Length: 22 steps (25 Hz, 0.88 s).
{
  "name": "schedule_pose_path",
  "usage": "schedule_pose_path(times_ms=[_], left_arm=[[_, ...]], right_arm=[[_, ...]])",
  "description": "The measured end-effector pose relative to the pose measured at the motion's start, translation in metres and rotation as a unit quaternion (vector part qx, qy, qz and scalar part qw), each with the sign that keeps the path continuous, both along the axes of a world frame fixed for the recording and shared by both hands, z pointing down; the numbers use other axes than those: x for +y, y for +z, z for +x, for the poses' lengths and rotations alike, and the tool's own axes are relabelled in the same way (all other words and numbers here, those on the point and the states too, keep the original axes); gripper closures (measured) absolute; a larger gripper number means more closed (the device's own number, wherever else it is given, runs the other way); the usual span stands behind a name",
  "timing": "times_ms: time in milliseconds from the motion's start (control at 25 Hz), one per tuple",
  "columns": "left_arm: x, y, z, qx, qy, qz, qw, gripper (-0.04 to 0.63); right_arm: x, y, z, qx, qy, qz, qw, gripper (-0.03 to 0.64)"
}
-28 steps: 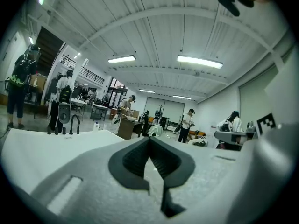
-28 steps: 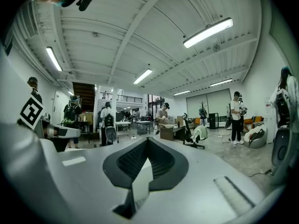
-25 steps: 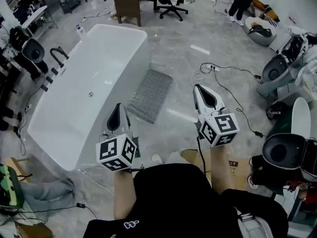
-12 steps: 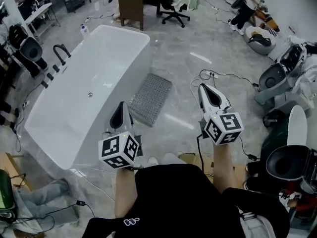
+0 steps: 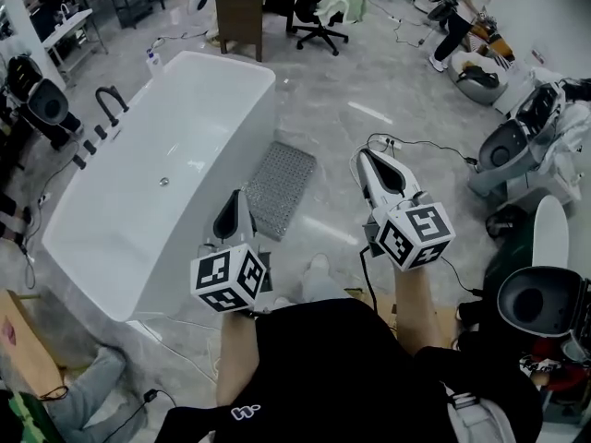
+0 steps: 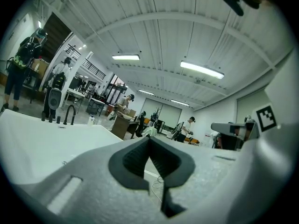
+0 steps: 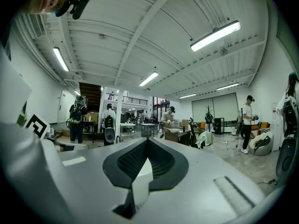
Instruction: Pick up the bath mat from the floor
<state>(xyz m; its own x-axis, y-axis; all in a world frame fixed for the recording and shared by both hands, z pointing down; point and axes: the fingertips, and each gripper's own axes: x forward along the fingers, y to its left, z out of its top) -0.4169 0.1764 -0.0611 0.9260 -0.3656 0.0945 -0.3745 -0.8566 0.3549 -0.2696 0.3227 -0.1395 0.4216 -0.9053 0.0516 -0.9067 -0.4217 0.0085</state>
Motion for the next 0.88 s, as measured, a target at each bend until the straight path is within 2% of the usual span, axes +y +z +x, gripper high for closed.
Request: schedule_pose_path(times_ms=[360, 880], left_arm=[[-0.02, 0.0, 0.021, 0.009, 0.002, -0.002, 1.0, 0.589], [-0.028, 0.032, 0.125, -0.036, 0.04, -0.011, 0.9985, 0.589]], right_arm=[[-0.015, 0.007, 0.014, 0.0, -0.001, -0.004, 1.0, 0.611], [-0.017, 0.04, 0.113, -0.037, 0.035, -0.006, 0.999, 0.611]])
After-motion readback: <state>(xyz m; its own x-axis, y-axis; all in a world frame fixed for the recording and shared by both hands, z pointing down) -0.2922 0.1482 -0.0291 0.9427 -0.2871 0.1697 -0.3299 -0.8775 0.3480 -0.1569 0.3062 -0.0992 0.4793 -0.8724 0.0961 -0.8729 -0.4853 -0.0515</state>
